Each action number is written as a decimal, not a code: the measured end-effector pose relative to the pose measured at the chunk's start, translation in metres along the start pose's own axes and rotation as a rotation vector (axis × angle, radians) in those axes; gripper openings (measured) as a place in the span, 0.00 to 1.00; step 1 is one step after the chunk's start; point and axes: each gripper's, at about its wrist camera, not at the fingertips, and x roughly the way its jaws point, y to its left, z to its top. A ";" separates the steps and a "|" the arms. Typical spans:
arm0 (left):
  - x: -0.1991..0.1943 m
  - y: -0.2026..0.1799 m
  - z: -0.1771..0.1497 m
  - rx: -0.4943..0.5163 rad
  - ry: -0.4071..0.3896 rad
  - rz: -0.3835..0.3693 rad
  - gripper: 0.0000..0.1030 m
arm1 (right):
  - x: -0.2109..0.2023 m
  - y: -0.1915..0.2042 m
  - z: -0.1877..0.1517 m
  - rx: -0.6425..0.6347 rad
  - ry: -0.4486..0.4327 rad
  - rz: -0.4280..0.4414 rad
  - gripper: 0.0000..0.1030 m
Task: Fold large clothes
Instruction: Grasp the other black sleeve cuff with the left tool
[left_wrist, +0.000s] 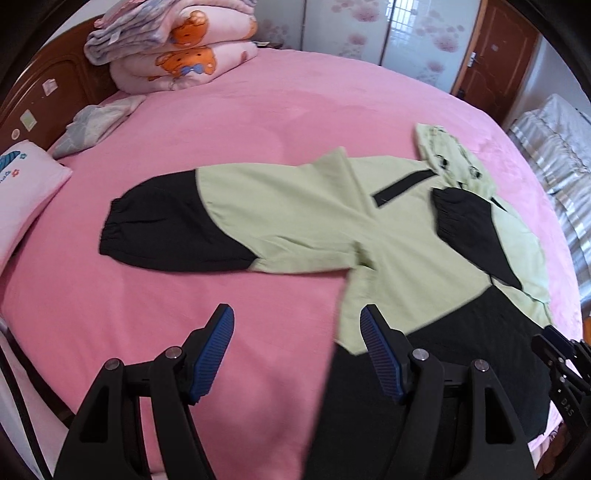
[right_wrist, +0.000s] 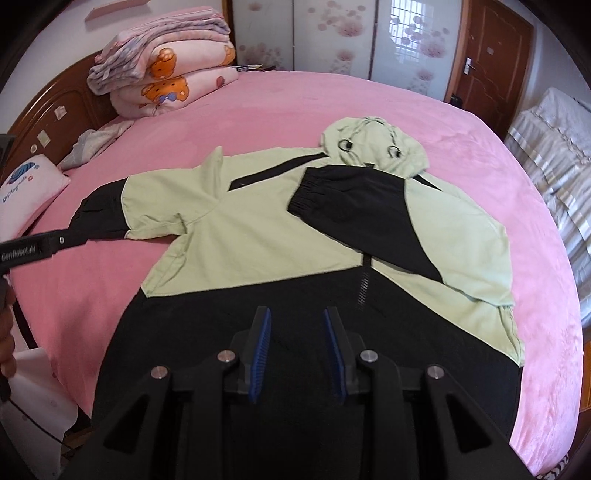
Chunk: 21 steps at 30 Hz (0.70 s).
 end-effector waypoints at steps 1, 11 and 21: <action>0.003 0.011 0.006 -0.010 -0.001 0.010 0.67 | 0.002 0.005 0.005 -0.003 0.000 0.004 0.28; 0.063 0.102 0.030 -0.209 0.065 -0.046 0.67 | 0.026 0.056 0.038 -0.055 -0.001 0.016 0.29; 0.135 0.174 0.019 -0.364 0.174 0.052 0.67 | 0.058 0.082 0.044 -0.094 0.034 0.038 0.29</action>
